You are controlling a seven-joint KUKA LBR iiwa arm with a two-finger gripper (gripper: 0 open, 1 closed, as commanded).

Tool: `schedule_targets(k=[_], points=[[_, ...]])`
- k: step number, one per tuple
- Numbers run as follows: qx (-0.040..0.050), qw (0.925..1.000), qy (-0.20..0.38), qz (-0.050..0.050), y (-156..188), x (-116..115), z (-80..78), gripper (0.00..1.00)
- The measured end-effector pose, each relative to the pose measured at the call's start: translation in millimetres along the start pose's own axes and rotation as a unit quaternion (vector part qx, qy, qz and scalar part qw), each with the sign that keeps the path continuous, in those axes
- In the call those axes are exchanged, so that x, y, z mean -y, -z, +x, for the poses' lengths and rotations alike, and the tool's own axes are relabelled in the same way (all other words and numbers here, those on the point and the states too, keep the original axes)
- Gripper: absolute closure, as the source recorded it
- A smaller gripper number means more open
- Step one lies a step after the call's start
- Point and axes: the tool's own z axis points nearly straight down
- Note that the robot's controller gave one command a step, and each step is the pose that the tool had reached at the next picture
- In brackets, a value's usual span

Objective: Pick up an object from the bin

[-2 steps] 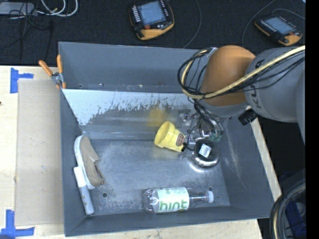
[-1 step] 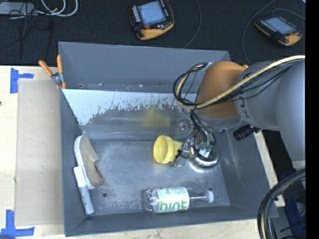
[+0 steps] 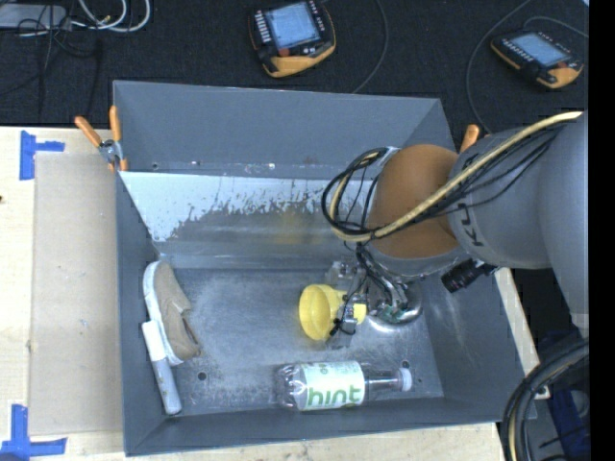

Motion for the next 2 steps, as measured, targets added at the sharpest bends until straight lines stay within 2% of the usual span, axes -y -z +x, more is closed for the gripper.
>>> schedule_targets(k=[1,2], points=[[-0.0001,0.9983,-0.058,-0.001,-21.5,-14.3,-23.8,0.00],[0.0027,0.9984,-0.057,-0.001,-18.1,-14.0,-25.6,1.00]])
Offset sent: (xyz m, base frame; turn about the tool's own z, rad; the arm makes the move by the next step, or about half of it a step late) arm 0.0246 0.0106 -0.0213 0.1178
